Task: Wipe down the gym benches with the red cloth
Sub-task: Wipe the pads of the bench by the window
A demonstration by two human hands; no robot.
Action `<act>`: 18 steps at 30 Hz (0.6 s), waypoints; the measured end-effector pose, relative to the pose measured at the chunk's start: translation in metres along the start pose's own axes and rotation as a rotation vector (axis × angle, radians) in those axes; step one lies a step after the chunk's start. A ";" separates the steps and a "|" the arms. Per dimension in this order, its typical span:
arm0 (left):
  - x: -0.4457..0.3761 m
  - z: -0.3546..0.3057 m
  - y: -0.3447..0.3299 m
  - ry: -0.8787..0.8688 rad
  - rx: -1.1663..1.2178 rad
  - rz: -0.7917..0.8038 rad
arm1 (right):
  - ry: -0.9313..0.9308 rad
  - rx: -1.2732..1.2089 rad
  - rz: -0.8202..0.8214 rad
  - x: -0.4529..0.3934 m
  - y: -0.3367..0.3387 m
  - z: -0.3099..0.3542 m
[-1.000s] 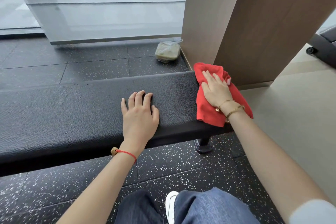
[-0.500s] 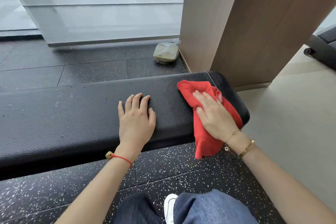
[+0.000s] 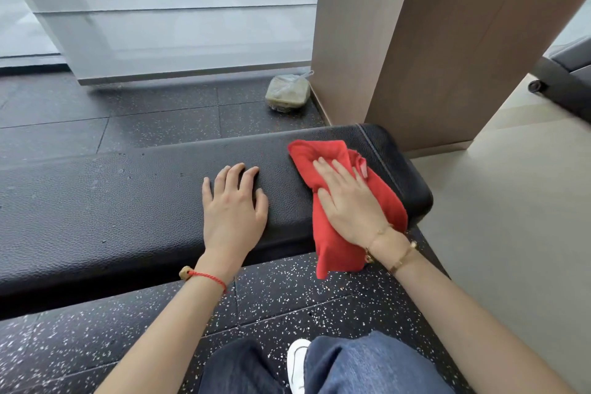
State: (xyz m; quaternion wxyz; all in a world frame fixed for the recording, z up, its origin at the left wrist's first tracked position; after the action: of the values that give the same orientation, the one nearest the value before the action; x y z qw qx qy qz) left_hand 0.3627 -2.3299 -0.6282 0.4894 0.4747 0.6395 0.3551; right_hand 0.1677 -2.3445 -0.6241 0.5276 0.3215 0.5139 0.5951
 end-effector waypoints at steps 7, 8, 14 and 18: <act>0.002 -0.001 0.002 -0.006 0.000 0.003 | -0.290 -0.016 -0.024 -0.006 0.020 -0.088; 0.003 -0.002 0.002 -0.003 -0.003 0.005 | -0.318 -0.015 -0.009 -0.023 0.020 -0.096; 0.003 -0.001 0.003 -0.001 0.002 0.019 | -0.331 -0.029 0.091 -0.084 0.017 -0.106; 0.003 0.000 0.002 -0.010 -0.001 0.021 | -0.284 -0.035 0.047 -0.038 0.021 -0.106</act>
State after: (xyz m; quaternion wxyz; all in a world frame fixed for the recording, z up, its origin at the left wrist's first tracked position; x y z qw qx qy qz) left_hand 0.3626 -2.3269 -0.6272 0.4891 0.4830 0.6319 0.3580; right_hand 0.0719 -2.4076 -0.6260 0.5867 0.4052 0.4159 0.5645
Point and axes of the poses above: each hand's wrist, its own x-axis away from the middle knuckle, its own y-axis out of the back of the hand, z = x × y, the point moved 8 cm from there along -x, towards the middle knuckle
